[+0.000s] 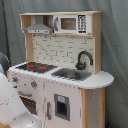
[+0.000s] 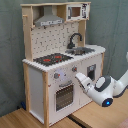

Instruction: Play with the kitchen

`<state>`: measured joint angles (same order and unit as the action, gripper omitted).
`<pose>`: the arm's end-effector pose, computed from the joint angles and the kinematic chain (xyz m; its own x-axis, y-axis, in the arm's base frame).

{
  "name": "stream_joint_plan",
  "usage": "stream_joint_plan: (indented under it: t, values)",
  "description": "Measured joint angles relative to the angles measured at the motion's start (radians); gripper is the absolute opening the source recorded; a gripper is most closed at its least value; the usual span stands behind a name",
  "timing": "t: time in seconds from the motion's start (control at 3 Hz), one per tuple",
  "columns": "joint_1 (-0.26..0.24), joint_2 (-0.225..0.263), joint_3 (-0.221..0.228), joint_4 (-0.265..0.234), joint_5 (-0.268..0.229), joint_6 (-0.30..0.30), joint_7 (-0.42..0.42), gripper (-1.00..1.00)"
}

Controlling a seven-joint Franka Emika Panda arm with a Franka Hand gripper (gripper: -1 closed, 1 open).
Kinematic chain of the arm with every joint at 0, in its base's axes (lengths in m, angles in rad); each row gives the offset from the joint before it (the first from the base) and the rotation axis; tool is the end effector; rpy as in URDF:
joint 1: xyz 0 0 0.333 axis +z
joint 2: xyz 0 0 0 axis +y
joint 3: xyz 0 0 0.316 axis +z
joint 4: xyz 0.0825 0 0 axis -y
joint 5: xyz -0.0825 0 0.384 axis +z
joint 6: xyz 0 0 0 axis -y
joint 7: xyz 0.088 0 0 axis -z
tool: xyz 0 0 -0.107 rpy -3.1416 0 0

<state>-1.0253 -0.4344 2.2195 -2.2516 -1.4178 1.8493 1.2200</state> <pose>0.2608 0.4502 0.2804 0.2672 0.9232 0.2763 -0.1043 -0.2573 0.9607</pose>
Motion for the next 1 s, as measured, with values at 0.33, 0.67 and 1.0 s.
stream_joint_plan:
  t: [0.33, 0.67, 1.0]
  values:
    - [0.000, 0.034, 0.000, -0.010, -0.037, -0.035, -0.079, 1.00]
    - [0.001, 0.071, 0.000, -0.023, -0.081, -0.066, -0.158, 1.00]
    - [0.005, 0.111, 0.000, -0.031, -0.133, -0.098, -0.246, 1.00]
